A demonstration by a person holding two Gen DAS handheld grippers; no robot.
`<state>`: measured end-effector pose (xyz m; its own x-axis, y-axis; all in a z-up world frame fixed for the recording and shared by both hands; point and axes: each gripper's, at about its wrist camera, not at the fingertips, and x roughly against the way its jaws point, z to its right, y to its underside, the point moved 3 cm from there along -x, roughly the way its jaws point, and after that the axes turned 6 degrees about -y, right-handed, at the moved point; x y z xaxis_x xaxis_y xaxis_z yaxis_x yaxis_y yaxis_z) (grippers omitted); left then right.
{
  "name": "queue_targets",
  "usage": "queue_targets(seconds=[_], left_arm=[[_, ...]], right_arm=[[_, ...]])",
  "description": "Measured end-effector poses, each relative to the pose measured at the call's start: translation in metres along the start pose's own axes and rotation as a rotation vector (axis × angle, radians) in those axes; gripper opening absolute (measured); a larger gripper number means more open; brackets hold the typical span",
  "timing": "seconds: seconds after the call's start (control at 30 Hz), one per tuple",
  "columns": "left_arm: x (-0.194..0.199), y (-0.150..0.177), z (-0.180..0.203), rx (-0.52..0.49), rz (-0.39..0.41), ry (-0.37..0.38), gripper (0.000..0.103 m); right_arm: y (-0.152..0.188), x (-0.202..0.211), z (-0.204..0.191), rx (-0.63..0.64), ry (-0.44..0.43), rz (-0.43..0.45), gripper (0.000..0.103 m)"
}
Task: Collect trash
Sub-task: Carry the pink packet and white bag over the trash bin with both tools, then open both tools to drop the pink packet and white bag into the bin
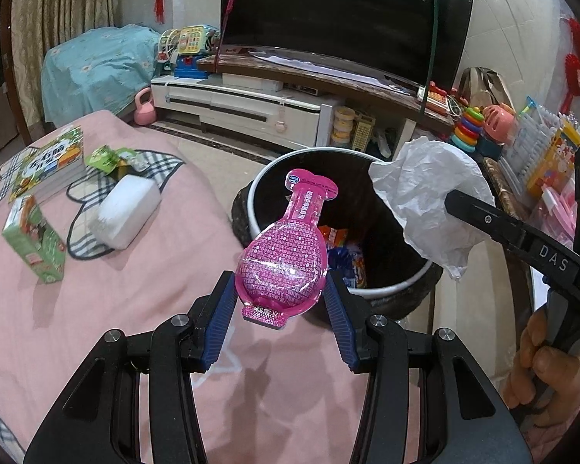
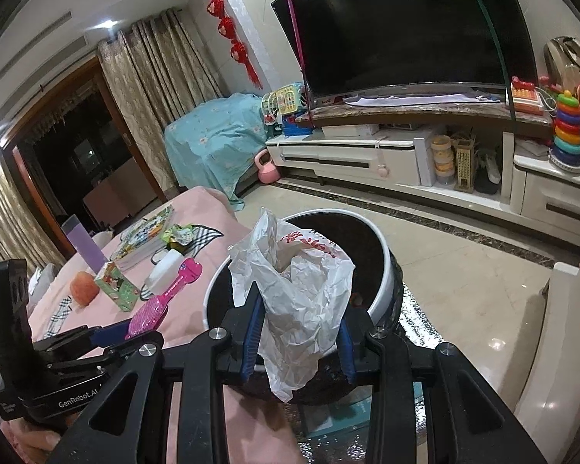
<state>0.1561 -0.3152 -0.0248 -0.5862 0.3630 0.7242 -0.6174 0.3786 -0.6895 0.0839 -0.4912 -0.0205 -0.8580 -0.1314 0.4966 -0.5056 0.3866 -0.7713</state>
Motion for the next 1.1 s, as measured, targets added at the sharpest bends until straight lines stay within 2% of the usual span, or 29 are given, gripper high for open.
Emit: queue_targets(seconds=[0.37,1.1], left_arm=[[-0.017,-0.02,0.012,-0.038,-0.009,0.006,0.046],[-0.056,-0.035,0.024,-0.061,-0.081,-0.021,0.047]], right_arm=[[-0.014,-0.016,0.001,0.051,0.029,-0.041,0.035],[-0.026,-0.051,0.014,0.067,0.057,-0.124,0.037]])
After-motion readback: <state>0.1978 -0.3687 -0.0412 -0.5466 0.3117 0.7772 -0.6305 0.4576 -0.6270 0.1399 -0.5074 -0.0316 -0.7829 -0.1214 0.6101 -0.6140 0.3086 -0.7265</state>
